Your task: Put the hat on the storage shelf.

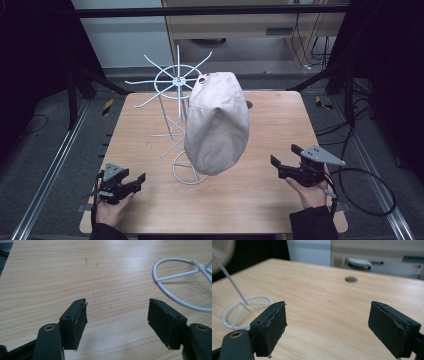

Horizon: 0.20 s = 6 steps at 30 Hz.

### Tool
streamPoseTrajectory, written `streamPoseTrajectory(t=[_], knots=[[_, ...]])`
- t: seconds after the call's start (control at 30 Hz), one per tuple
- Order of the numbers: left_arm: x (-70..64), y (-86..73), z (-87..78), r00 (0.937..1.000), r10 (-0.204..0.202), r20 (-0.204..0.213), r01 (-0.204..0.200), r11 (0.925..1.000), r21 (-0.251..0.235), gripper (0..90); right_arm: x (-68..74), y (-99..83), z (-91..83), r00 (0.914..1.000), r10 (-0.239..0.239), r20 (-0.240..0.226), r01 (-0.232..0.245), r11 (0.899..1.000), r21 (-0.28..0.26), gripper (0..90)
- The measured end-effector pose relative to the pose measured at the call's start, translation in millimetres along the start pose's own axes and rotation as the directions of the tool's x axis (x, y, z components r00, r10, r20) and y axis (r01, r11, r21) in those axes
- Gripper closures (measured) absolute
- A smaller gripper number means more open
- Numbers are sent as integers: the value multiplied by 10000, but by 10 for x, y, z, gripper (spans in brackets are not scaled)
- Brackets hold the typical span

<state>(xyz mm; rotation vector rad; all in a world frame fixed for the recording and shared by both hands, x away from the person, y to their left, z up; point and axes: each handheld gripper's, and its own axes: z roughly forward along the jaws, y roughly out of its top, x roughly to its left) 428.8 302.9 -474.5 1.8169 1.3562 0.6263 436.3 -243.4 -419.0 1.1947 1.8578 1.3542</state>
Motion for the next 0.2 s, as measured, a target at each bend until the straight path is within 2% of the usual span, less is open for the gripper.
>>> streamPoseTrajectory(t=[0.2], knots=[[28, -5, 21, 10000, 44, 37, -45, 9999, 115, 293, -140, -214, 99, 9988, 75, 489, -115, 9966, 815, 152]])
